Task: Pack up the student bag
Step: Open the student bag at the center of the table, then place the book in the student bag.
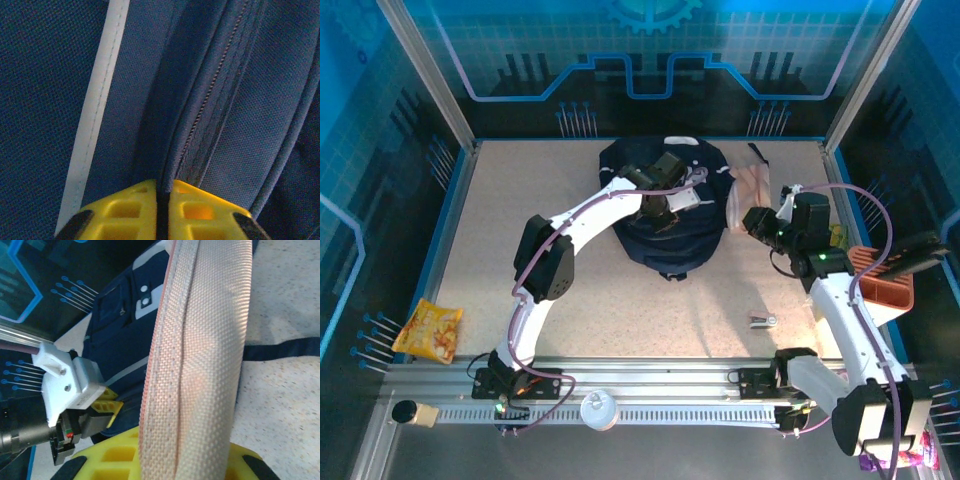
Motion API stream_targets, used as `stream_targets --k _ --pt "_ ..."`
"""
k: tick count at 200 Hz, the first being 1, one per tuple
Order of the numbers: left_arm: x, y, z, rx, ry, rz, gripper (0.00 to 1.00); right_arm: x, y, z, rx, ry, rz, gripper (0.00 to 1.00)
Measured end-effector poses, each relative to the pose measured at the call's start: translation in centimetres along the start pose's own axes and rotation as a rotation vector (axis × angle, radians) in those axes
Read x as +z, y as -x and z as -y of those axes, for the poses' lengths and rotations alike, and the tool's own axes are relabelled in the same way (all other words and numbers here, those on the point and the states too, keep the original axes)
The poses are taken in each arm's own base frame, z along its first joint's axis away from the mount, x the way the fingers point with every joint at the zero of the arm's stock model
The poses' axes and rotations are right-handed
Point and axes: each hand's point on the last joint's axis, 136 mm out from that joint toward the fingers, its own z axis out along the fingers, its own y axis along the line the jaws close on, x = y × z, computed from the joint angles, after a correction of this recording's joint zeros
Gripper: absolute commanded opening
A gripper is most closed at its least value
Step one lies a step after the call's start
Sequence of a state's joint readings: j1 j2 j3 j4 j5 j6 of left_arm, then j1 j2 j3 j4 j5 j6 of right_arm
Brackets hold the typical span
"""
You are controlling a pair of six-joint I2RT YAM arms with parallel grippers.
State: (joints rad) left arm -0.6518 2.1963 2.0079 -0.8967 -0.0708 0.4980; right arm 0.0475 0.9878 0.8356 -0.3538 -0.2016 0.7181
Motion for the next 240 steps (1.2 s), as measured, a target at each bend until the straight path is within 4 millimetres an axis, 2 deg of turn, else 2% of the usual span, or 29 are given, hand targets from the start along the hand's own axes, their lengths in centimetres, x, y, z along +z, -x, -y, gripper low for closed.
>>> stream_targets --k 36,62,97,129,150,179,215,240 --pt "-0.3 0.6 -0.3 -0.045 0.005 0.028 0.0 -2.2 0.6 0.7 0.004 -0.083 0.037 0.09" --pt "-1.5 2.0 -1.1 -0.111 0.029 0.095 0.0 -3.4 0.0 1.2 0.009 -0.115 0.032 0.09" --pt "-5.1 5.0 -3.2 -0.234 0.088 0.256 0.0 -3.5 -2.1 1.4 0.033 -0.11 -0.063 0.09" --pt "-8.6 7.5 -5.2 -0.34 0.127 0.408 0.0 -3.0 -3.4 -1.1 0.087 0.033 -0.162 0.09" --pt "-9.4 8.2 -5.4 -0.383 0.119 0.458 0.0 -2.0 -3.4 -3.2 0.151 0.156 -0.209 0.08" --pt "-9.9 8.8 -5.1 -0.414 0.09 0.499 0.0 0.2 -4.0 -4.0 0.243 0.223 -0.278 0.08" --pt "-10.6 9.1 -4.5 -0.431 0.056 0.528 0.0 4.2 -5.6 -4.7 0.295 0.239 -0.389 0.08" --pt "-10.8 9.2 -4.3 -0.435 0.043 0.541 0.0 7.3 -5.8 -5.3 0.314 0.248 -0.414 0.09"
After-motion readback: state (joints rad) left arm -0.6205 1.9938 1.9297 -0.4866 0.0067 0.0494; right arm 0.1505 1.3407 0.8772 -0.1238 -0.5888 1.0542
